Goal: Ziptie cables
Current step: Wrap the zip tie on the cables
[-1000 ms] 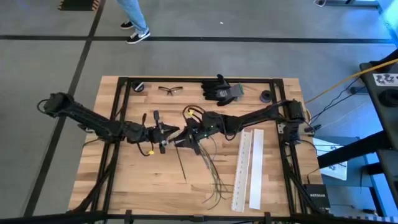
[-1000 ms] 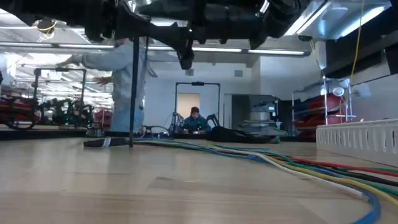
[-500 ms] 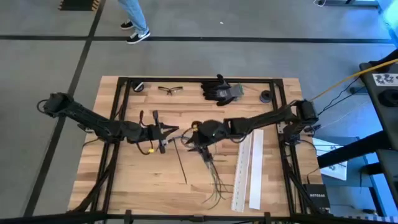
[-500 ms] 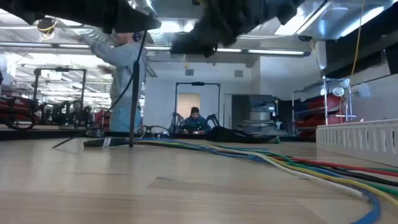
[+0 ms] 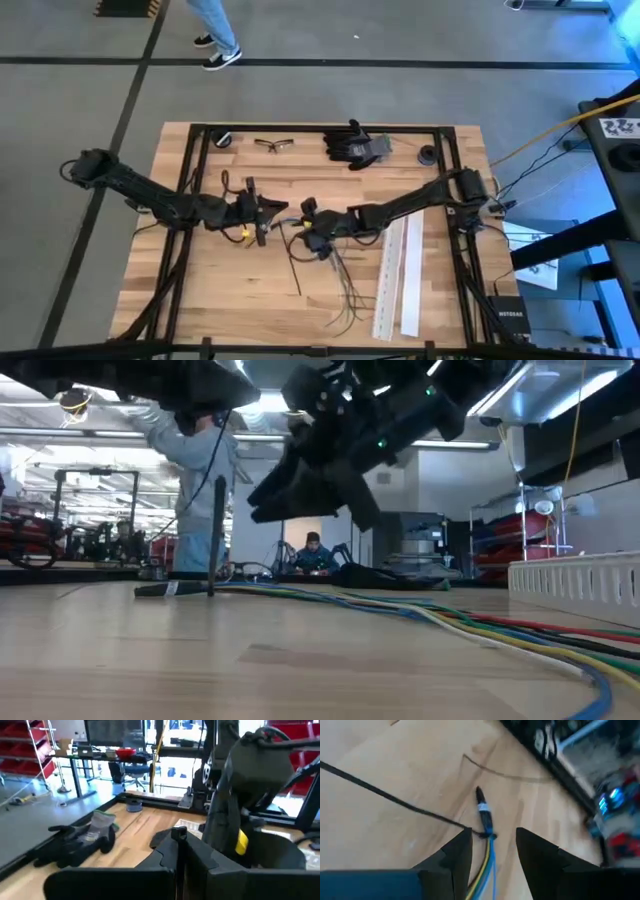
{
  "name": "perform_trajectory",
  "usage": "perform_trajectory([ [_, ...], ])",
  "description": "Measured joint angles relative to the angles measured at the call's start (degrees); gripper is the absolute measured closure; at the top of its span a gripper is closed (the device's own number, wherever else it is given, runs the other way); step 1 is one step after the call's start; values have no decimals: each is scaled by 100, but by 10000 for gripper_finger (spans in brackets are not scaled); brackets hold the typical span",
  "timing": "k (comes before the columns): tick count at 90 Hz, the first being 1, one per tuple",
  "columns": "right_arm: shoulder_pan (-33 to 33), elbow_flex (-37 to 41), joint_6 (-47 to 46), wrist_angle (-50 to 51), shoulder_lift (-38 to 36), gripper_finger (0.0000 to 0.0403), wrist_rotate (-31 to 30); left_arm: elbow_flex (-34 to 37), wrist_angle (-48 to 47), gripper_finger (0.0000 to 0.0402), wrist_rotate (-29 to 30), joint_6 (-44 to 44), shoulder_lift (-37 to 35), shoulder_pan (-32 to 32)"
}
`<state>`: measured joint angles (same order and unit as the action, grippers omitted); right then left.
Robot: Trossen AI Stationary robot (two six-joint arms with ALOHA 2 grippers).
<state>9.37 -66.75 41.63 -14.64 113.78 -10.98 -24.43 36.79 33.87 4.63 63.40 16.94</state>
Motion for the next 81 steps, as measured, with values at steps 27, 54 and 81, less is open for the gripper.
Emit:
perform_trajectory([
  [27, 193, 0, 2182, -1660, 809, 263, -509, 0, -10, 402, 2, 0, 0, -49],
  [54, 218, -982, 3455, -2102, 1717, 263, -1261, 0, -26, 402, 2, -7, 0, -49],
  [81, 236, -2106, 3881, -1365, 2329, 263, -1362, 0, -34, 402, 2, -9, 0, -49],
])
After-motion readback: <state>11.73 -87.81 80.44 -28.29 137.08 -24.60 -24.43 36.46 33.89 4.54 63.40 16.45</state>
